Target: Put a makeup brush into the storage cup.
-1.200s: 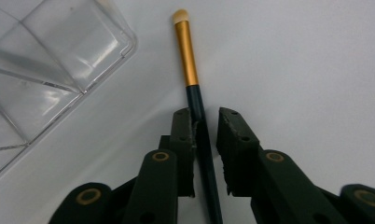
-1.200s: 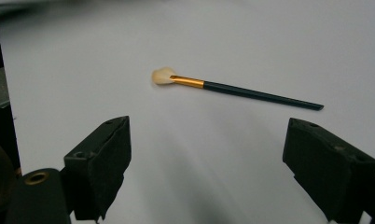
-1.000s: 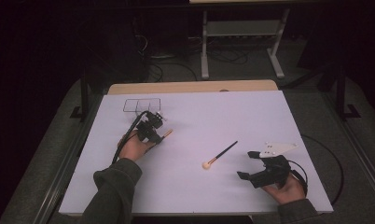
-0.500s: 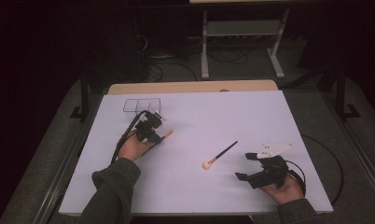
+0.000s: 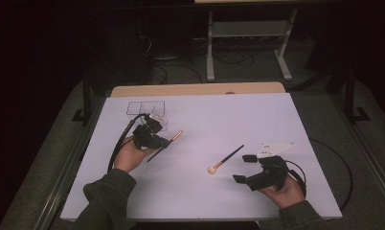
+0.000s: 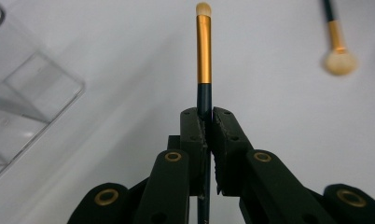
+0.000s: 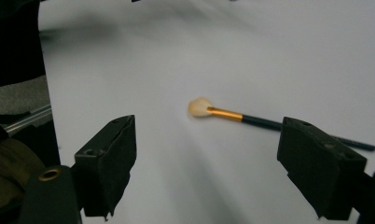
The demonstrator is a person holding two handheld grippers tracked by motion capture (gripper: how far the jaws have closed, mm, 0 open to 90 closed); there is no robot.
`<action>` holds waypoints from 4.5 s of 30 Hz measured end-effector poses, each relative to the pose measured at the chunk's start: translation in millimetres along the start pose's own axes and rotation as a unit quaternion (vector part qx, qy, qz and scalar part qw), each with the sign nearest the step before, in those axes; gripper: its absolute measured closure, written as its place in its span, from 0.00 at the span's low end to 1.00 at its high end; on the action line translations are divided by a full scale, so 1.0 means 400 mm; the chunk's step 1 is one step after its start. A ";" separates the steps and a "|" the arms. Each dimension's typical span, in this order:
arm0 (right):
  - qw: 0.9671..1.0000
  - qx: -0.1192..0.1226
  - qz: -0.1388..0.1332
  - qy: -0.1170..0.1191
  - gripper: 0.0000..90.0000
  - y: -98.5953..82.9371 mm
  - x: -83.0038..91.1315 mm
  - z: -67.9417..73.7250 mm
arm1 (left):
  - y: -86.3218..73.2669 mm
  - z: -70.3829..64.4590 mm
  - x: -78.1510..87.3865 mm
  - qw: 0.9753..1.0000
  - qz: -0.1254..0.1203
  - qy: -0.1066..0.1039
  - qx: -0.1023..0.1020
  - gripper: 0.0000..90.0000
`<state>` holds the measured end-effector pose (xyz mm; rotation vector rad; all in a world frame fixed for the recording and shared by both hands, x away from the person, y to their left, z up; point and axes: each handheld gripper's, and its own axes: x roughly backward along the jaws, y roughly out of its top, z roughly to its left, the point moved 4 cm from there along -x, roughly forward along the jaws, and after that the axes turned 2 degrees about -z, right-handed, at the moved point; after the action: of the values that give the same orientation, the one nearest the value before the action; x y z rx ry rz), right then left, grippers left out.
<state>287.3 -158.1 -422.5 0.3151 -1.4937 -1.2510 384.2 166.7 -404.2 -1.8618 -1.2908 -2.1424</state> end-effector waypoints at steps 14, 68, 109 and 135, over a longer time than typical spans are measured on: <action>0.997 0.008 -0.026 0.069 0.23 0.118 -0.073 0.050 | -0.049 -0.147 0.084 0.992 -0.100 -0.065 -0.038 0.93; 0.975 0.064 0.048 0.207 0.80 0.204 -0.156 0.125 | -0.072 -0.260 0.077 0.964 -0.147 -0.162 -0.152 0.93; 0.965 0.129 0.086 0.210 0.78 0.267 -0.154 0.157 | -0.064 -0.272 0.065 0.961 -0.131 -0.194 -0.147 0.92; 0.985 0.074 0.045 0.148 0.54 0.171 -0.088 0.069 | -0.074 -0.227 0.082 0.963 -0.164 -0.182 -0.112 0.92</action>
<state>305.2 -89.4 -381.7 0.5041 -1.3309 -0.9765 285.9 148.9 -388.4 -2.3746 -1.5806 -2.2519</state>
